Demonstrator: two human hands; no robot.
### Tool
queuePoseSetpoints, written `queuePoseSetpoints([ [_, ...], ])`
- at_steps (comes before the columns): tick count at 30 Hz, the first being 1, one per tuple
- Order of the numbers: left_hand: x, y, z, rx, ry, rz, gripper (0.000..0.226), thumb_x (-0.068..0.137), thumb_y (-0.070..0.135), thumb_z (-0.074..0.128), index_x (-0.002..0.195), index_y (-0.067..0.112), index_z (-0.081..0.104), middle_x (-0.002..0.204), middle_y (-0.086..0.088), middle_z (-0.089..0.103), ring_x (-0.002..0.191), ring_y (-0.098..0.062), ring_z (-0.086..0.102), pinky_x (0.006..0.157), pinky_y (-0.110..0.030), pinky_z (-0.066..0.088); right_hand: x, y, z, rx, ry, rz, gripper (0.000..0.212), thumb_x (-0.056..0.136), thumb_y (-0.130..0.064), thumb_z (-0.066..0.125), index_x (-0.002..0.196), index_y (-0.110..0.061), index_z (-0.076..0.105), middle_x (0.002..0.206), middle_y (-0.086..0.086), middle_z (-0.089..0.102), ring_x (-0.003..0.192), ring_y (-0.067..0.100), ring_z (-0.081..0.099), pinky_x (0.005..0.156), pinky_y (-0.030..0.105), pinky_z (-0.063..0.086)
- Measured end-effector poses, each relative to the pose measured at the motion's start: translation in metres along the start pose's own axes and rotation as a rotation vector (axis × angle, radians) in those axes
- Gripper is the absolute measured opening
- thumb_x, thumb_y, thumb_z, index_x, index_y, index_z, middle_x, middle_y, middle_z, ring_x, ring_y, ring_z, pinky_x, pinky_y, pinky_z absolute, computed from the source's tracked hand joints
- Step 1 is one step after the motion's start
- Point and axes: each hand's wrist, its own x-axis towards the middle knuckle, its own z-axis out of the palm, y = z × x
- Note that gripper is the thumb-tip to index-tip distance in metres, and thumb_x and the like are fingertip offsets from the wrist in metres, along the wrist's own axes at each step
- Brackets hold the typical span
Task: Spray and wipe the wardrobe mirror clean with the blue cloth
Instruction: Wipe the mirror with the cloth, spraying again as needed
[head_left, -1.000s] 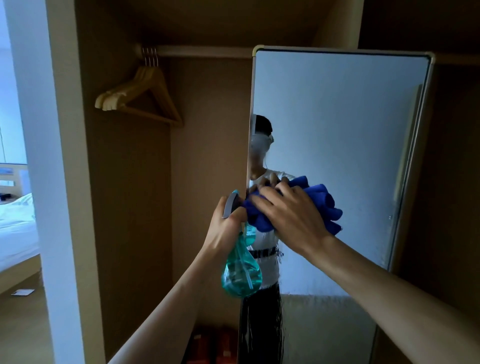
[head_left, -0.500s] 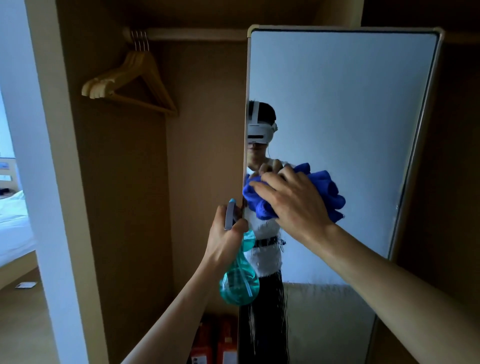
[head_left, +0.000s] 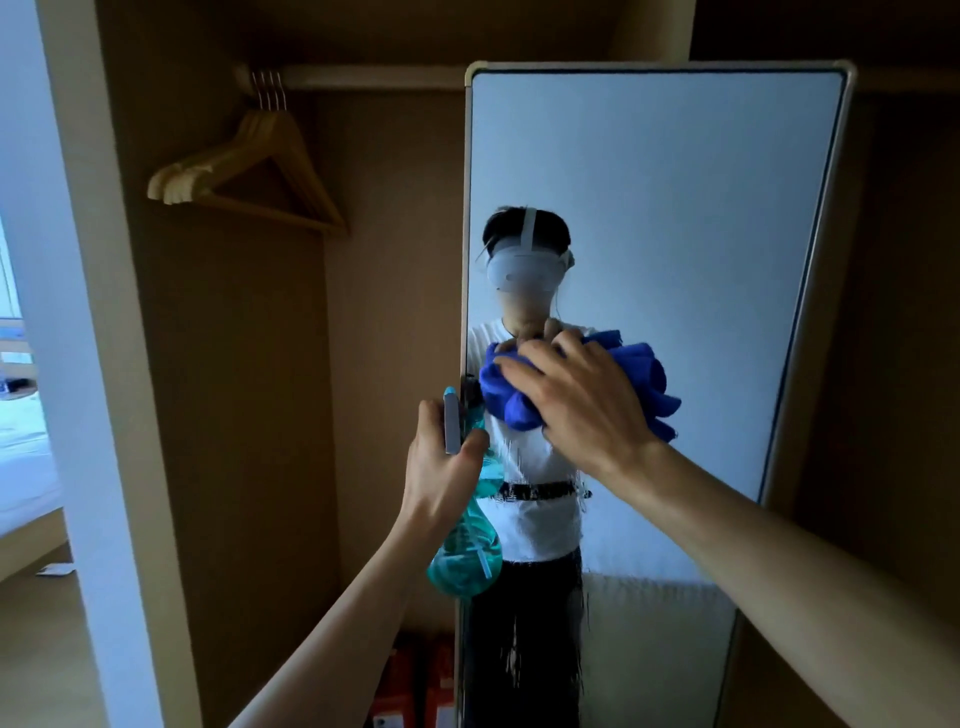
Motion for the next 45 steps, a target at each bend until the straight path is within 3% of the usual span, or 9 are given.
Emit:
queuePoseSetpoints([
  [4, 0.005, 0.009, 0.008, 0.064, 0.012, 0.047, 0.039, 0.072, 0.033, 0.054, 0.100, 0.008, 0.044, 0.094, -0.010, 0.053, 0.075, -0.018, 0.045, 0.062, -0.032, 0.039, 0.021, 0.031, -0.021, -0.018, 0.035, 0.015, 0.044, 0.077, -0.004, 0.061, 0.119, -0.017, 0.062, 0.112, 0.003, 0.064, 0.098, 0.030, 0.053, 0.077, 0.041, 0.041],
  [9, 0.010, 0.010, 0.020, 0.104, 0.037, 0.065, 0.038, 0.073, 0.034, 0.055, 0.102, 0.012, 0.046, 0.105, -0.016, 0.056, 0.094, -0.038, 0.054, 0.072, -0.046, 0.048, 0.029, 0.056, -0.030, -0.054, 0.078, 0.028, 0.040, 0.073, -0.001, 0.063, 0.110, -0.017, 0.063, 0.102, 0.002, 0.064, 0.090, 0.030, 0.054, 0.069, 0.034, 0.027],
  [14, 0.002, 0.004, 0.027, 0.124, 0.068, 0.069, 0.040, 0.073, 0.034, 0.056, 0.107, 0.014, 0.048, 0.106, -0.011, 0.055, 0.095, -0.033, 0.053, 0.074, -0.041, 0.046, 0.005, 0.052, -0.013, -0.055, 0.043, -0.029, 0.040, 0.082, -0.008, 0.041, 0.116, -0.017, 0.060, 0.111, 0.004, 0.062, 0.095, 0.031, 0.051, 0.075, 0.042, 0.038],
  [19, 0.001, 0.000, 0.030, 0.154, 0.089, 0.067, 0.039, 0.074, 0.035, 0.057, 0.107, 0.016, 0.048, 0.105, -0.010, 0.056, 0.094, -0.032, 0.054, 0.078, -0.047, 0.049, -0.030, 0.040, 0.005, -0.100, -0.047, -0.061, 0.043, 0.078, 0.001, 0.049, 0.117, -0.014, 0.058, 0.114, 0.011, 0.061, 0.101, 0.040, 0.052, 0.079, 0.047, 0.041],
  [25, -0.004, 0.003, 0.038, 0.155, 0.119, 0.060, 0.047, 0.075, 0.036, 0.054, 0.118, 0.016, 0.050, 0.113, -0.004, 0.054, 0.100, -0.024, 0.054, 0.081, -0.038, 0.047, -0.072, 0.028, 0.018, -0.071, -0.150, -0.134, 0.048, 0.078, -0.002, 0.044, 0.122, -0.017, 0.055, 0.114, 0.011, 0.062, 0.095, 0.038, 0.053, 0.072, 0.044, 0.042],
  [30, -0.006, 0.005, 0.040, 0.170, 0.143, 0.055, 0.046, 0.075, 0.035, 0.054, 0.116, 0.015, 0.050, 0.110, -0.004, 0.053, 0.097, -0.024, 0.053, 0.071, -0.030, 0.040, -0.062, 0.040, 0.008, -0.052, -0.102, -0.141, 0.045, 0.078, 0.001, 0.044, 0.117, -0.018, 0.057, 0.112, 0.009, 0.063, 0.092, 0.033, 0.054, 0.071, 0.042, 0.044],
  [34, -0.008, 0.008, 0.042, 0.191, 0.142, 0.048, 0.049, 0.074, 0.037, 0.055, 0.118, 0.015, 0.050, 0.112, -0.003, 0.051, 0.099, -0.024, 0.052, 0.079, -0.037, 0.043, -0.036, 0.067, -0.012, -0.074, -0.030, -0.073, 0.045, 0.080, -0.004, 0.040, 0.120, -0.016, 0.057, 0.116, 0.010, 0.062, 0.102, 0.035, 0.053, 0.083, 0.045, 0.044],
  [38, -0.009, 0.012, 0.047, 0.216, 0.161, 0.053, 0.050, 0.073, 0.037, 0.054, 0.116, 0.012, 0.049, 0.113, -0.004, 0.049, 0.097, -0.021, 0.050, 0.072, -0.030, 0.040, -0.010, 0.100, -0.035, -0.061, 0.033, -0.016, 0.044, 0.075, -0.006, 0.042, 0.116, -0.016, 0.058, 0.108, 0.006, 0.061, 0.096, 0.033, 0.053, 0.074, 0.045, 0.041],
  [45, -0.010, 0.009, 0.050, 0.229, 0.185, 0.035, 0.050, 0.077, 0.040, 0.058, 0.119, 0.016, 0.049, 0.120, -0.004, 0.051, 0.107, -0.027, 0.055, 0.089, -0.048, 0.051, -0.025, 0.117, -0.026, -0.037, 0.072, 0.003, 0.045, 0.077, -0.003, 0.060, 0.120, -0.016, 0.058, 0.108, 0.006, 0.061, 0.092, 0.033, 0.052, 0.072, 0.045, 0.041],
])
